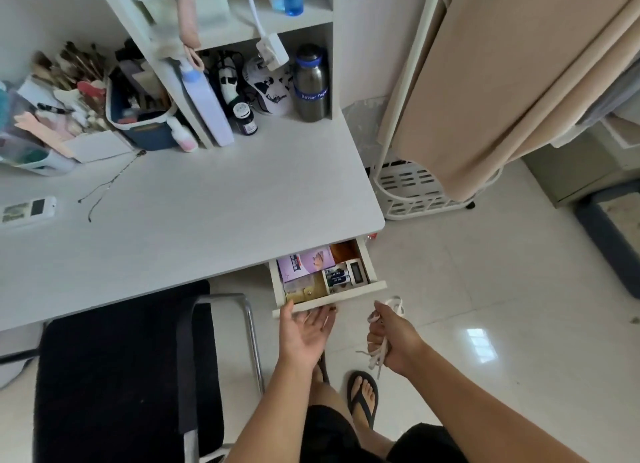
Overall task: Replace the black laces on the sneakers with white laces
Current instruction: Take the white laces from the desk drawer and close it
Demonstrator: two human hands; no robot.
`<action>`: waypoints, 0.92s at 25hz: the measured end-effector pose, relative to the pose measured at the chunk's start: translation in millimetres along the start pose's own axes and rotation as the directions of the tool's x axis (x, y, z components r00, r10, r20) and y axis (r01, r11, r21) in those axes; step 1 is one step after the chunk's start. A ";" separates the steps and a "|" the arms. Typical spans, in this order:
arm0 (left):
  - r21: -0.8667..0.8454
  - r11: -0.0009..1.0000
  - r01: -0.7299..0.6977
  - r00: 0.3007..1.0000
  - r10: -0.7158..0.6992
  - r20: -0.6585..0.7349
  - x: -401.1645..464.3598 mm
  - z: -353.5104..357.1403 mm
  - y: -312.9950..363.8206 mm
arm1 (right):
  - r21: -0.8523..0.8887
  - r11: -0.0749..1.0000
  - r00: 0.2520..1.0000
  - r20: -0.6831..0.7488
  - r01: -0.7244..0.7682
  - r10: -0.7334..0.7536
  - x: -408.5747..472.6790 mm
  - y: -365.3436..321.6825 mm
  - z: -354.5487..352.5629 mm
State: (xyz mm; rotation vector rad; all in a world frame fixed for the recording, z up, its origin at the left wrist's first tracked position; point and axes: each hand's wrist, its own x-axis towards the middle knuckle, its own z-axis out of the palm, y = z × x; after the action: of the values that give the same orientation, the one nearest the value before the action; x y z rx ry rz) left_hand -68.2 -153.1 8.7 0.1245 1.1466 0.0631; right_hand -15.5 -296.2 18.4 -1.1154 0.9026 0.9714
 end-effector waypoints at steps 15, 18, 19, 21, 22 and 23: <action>-0.097 0.995 -0.014 0.995 0.004 -0.098 79.9 91.8 72.7 | -0.147 0.985 0.995 -0.025 0.093 -0.097 46.4 -56.0 92.2; 0.218 0.976 0.020 0.997 -0.003 -0.080 81.1 84.7 74.4 | -0.162 0.982 0.995 -0.007 0.100 -0.103 49.5 -61.1 97.8; 0.381 0.924 0.039 0.997 -0.012 -0.074 74.6 81.1 76.6 | -0.169 0.981 0.995 0.001 0.099 -0.100 48.7 -63.1 96.5; 0.731 0.682 0.010 0.998 0.033 -0.045 48.3 67.6 80.2 | -0.221 0.972 0.997 0.017 0.083 -0.081 43.9 -69.8 86.8; 0.858 0.512 -0.050 0.996 0.088 0.005 32.1 56.5 81.8 | -0.278 0.957 0.997 0.030 0.078 -0.072 40.5 -74.0 79.5; 0.926 0.353 -0.132 0.985 0.148 0.085 14.8 43.3 82.0 | -0.352 0.933 0.997 0.047 0.076 -0.063 36.7 -77.0 71.5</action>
State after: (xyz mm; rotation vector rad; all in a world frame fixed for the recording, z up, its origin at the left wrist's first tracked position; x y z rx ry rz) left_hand -21.6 -73.0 23.6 1.2848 1.0523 -0.4740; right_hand 75.7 -232.3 21.5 -1.4203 0.6683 1.1192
